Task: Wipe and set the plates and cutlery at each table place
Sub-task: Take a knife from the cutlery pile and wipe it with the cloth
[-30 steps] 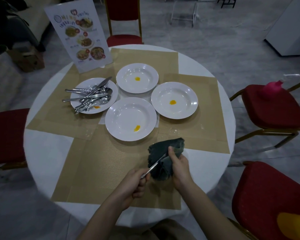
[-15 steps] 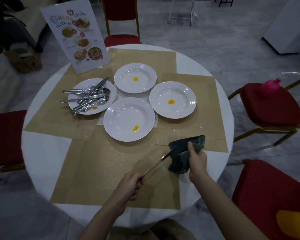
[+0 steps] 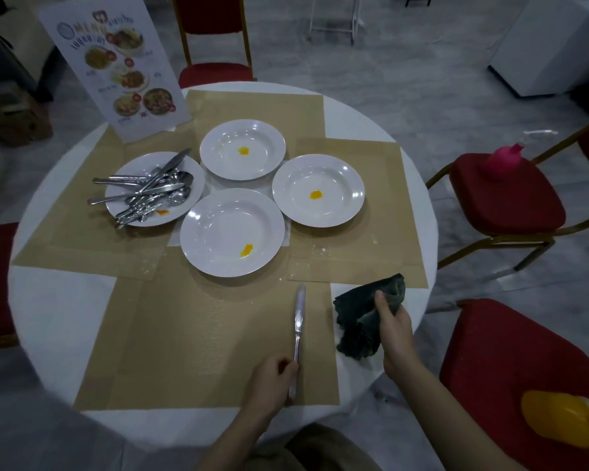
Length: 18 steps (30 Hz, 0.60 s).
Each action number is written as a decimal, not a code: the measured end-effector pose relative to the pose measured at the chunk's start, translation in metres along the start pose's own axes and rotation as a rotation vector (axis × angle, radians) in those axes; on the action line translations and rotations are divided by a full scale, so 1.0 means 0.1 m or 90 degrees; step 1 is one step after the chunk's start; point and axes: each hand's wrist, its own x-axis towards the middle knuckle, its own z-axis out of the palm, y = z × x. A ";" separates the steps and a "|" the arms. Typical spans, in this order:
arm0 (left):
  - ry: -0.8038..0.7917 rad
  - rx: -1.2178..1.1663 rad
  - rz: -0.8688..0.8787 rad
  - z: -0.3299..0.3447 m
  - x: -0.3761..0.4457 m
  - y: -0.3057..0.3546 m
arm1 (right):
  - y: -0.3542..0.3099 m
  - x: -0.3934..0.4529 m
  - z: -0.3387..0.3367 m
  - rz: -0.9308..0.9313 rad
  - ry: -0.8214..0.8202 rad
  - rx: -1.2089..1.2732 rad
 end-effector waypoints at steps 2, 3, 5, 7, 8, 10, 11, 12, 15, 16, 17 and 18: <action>-0.008 0.019 0.029 0.03 0.01 0.03 | 0.01 -0.01 -0.03 -0.003 0.000 0.001; -0.002 0.043 0.043 0.04 0.02 0.04 | 0.02 -0.02 -0.04 -0.004 -0.002 -0.001; 0.010 0.088 0.066 0.05 0.06 0.04 | 0.03 -0.03 -0.03 -0.003 -0.016 -0.005; 0.016 0.120 0.080 0.03 0.09 0.03 | 0.05 -0.06 -0.02 -0.008 -0.037 -0.014; 0.018 0.143 0.091 0.03 0.10 0.02 | 0.06 -0.07 -0.01 -0.012 -0.047 -0.018; 0.026 0.196 0.127 0.03 0.12 0.01 | 0.07 -0.09 0.01 -0.017 -0.061 -0.025; 0.032 0.217 0.140 0.04 0.12 0.00 | 0.08 -0.10 0.02 -0.016 -0.064 -0.029; 0.037 0.230 0.147 0.04 0.12 0.01 | 0.08 -0.10 0.02 -0.015 -0.067 -0.032; 0.049 0.238 0.154 0.05 0.13 0.02 | 0.08 -0.09 0.03 -0.012 -0.066 -0.040; 0.050 0.237 0.154 0.05 0.13 0.04 | 0.08 -0.09 0.03 -0.011 -0.066 -0.039; 0.051 0.235 0.154 0.05 0.13 0.04 | 0.08 -0.09 0.03 -0.011 -0.066 -0.037; 0.054 0.234 0.151 0.06 0.12 0.04 | 0.07 -0.09 0.03 -0.011 -0.066 -0.036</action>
